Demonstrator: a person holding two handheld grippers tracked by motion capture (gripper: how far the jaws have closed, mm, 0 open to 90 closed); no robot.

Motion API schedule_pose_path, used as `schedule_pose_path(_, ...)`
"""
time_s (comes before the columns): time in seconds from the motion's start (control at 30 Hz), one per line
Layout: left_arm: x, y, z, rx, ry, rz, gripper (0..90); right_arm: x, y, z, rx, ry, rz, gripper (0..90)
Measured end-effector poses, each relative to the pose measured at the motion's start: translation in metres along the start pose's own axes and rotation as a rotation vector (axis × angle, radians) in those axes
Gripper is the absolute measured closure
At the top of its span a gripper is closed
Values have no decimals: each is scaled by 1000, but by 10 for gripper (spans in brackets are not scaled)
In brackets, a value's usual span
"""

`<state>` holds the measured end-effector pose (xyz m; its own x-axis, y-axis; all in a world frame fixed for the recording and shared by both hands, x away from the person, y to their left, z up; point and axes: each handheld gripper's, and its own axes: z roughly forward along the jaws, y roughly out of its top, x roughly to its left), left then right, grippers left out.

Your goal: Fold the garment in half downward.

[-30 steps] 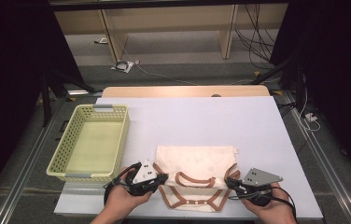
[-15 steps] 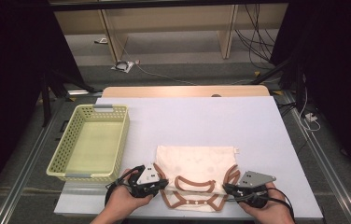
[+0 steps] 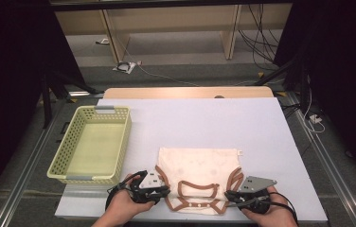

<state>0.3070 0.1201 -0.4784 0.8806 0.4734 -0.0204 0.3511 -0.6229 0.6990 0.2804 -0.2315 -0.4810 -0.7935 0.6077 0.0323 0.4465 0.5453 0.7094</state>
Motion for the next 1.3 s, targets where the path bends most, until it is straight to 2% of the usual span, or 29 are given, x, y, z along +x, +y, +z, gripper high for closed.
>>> schedule_pose_path(0.23,-2,-2,-3,17,-10,5,792,3,-1,-1,10,13,-8,840)
schedule_pose_path(0.33,-2,-1,-8,1,-30,-10,764,4,-2,-2,18,22,-12,838)
schedule_pose_path(0.47,6,4,-18,-67,-54,-106,658,6,-3,-3,22,25,-13,831)
schedule_pose_path(0.57,13,13,-24,-114,-16,-142,612,8,-4,-4,29,25,-13,831)
schedule_pose_path(0.67,16,24,-22,-132,16,-165,605,8,-5,-5,28,27,-18,831)
schedule_pose_path(0.73,16,29,-16,-121,23,-167,630,9,-6,-6,27,26,-14,831)
schedule_pose_path(0.8,15,34,-7,-75,21,-154,680,10,-7,-7,32,25,-13,830)
schedule_pose_path(0.9,14,38,7,-16,-13,-174,790,11,-9,-9,37,29,-11,808)
schedule_pose_path(0.93,14,38,7,-16,-13,-174,811,11,-9,-9,37,29,-11,808)
schedule_pose_path(0.97,13,38,14,18,-31,-179,835,10,-10,-11,37,33,-4,771)
schedule_pose_path(1.07,11,37,22,50,-48,-179,858,6,-9,-15,30,26,5,698)
schedule_pose_path(1.13,10,36,24,62,-61,-179,868,-1,-7,-20,-1,19,28,637)
schedule_pose_path(1.23,7,34,24,73,-67,-172,873,-13,-3,-27,-48,-31,51,619)
schedule_pose_path(1.3,6,33,24,83,-77,-170,874,-19,1,-30,-60,-46,69,640)
